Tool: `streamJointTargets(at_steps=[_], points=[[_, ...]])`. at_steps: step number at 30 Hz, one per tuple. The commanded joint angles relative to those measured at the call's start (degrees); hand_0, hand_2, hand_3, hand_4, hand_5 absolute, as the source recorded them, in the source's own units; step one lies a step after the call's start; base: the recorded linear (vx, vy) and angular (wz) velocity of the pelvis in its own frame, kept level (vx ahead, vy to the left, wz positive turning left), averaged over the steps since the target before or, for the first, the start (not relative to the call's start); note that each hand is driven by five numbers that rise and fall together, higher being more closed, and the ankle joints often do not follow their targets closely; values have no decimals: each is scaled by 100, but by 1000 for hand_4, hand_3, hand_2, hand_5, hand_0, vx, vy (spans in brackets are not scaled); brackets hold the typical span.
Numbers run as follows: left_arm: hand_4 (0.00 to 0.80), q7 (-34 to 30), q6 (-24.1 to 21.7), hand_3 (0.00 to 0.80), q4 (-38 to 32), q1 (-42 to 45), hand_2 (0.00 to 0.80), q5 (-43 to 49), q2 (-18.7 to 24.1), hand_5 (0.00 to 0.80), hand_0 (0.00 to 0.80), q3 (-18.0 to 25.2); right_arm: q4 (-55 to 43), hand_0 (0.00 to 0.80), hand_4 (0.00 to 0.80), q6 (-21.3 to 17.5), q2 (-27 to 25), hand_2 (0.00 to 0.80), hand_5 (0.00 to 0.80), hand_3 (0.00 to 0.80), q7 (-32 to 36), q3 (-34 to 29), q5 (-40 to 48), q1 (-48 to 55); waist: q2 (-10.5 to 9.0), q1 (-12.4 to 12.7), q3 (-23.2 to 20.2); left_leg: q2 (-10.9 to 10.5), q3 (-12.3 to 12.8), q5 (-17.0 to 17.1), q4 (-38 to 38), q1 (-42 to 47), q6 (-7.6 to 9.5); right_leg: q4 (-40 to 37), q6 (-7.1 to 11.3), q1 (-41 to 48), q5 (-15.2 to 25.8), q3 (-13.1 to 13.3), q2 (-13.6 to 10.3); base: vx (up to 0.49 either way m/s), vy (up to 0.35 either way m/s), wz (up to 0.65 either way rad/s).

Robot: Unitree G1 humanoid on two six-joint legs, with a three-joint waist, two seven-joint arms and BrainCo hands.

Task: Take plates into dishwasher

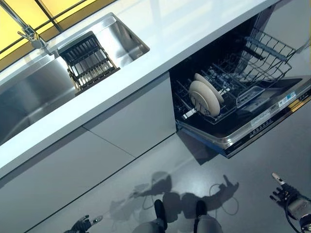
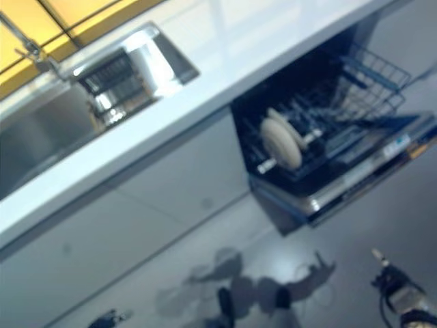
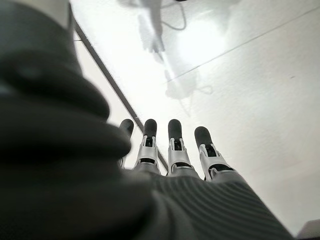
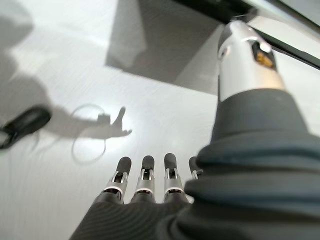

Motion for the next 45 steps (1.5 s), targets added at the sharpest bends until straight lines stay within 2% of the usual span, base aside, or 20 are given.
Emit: streamJointTargets(at_steps=[1,8,14,19,23,29,37,45], points=[[0,-16,-206,0,-99,-148,0,-280,-58,0,0,-81,-41,0,0,-314,-213,0,0,0,-2,-211,805,-318,-151,137,59,-295,-100,-805,236,354,203,-307,-315,-10,-56,-161,286,-48,-3,1],[0,25,-154,0,-251,-59,0,-489,-187,0,0,-222,-376,0,0,-301,-417,0,0,0,-22,-250,1405,-833,19,236,150,-350,-167,-817,416,229,152,235,-441,-199,-388,-382,142,-28,6,9],[0,95,-126,0,-287,23,0,-479,-273,0,0,-289,-433,0,0,-317,-595,0,0,0,316,-53,1276,-1336,96,336,123,-374,-194,-841,537,246,127,541,-521,-172,-588,-502,34,26,34,19],[0,102,-62,0,-398,93,0,-547,-326,0,0,-394,-552,0,0,-218,-793,0,0,0,510,282,777,-1870,119,440,99,-394,-226,-851,633,266,127,688,-550,-91,-671,-571,-51,40,52,9],[0,143,85,0,-504,137,0,-566,-321,0,0,-396,-697,0,0,-111,-863,0,0,0,464,583,491,-2287,87,529,67,-408,-266,-808,564,317,135,643,-549,27,-672,-608,-53,44,38,7],[0,165,106,0,-471,230,0,-592,-258,0,0,-340,-845,0,0,-90,-905,0,0,0,455,1037,580,-2890,-4,675,56,-388,-322,-728,483,355,119,573,-560,158,-665,-681,-39,33,24,5],[0,112,131,0,-501,317,0,-418,-166,0,0,-236,-1049,0,0,-489,-828,0,0,0,474,1359,776,-3335,-167,877,10,-385,-439,-720,525,384,126,479,-560,380,-641,-809,-23,21,1,8],[0,79,114,0,-504,433,0,-302,-87,0,0,-258,-1177,0,0,-709,-870,0,0,0,565,1564,996,-3692,-217,1010,-49,-390,-520,-718,621,388,127,356,-562,563,-593,-868,-3,30,1,3]])
